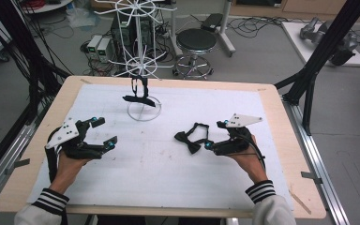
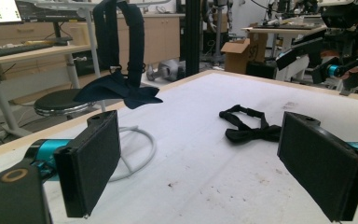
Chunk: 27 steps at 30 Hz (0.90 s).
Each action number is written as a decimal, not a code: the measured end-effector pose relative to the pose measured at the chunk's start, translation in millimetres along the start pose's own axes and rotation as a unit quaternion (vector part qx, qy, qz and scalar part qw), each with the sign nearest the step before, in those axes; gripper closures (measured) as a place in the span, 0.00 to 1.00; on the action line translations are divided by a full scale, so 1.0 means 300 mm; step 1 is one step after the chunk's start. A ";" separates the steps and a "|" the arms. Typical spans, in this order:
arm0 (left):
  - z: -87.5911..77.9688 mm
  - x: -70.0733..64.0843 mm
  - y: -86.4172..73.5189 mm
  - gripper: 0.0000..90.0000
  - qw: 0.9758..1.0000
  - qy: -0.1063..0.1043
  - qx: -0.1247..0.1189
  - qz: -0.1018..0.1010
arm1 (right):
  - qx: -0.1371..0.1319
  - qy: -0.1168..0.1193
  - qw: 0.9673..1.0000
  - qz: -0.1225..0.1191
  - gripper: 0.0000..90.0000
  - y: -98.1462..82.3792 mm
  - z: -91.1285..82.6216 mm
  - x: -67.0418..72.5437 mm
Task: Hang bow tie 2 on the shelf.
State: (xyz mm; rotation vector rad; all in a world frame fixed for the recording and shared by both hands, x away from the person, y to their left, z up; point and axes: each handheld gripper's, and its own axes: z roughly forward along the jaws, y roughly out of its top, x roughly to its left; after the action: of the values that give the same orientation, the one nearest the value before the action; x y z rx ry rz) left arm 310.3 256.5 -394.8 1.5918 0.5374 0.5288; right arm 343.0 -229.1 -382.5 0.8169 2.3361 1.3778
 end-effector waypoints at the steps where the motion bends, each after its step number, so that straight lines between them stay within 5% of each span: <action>1: 0.004 -0.002 -0.001 0.15 1.000 0.000 -0.002 0.000 | 0.006 0.002 1.000 0.001 0.12 0.003 0.005 0.002; 13: 0.030 -0.014 -0.003 0.15 1.000 -0.015 -0.004 -0.003 | 0.061 0.021 0.998 -0.022 0.12 0.028 0.065 -0.004; 27: 0.045 -0.024 -0.005 0.15 1.000 -0.023 0.003 -0.001 | 0.118 0.047 0.991 -0.034 0.12 0.018 0.143 -0.005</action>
State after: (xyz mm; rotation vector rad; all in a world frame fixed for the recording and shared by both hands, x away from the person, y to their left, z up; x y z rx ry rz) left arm 312.8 241.6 -397.4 1.6053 0.5054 0.4887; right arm 368.3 -198.2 -398.9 0.7405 2.6098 1.1500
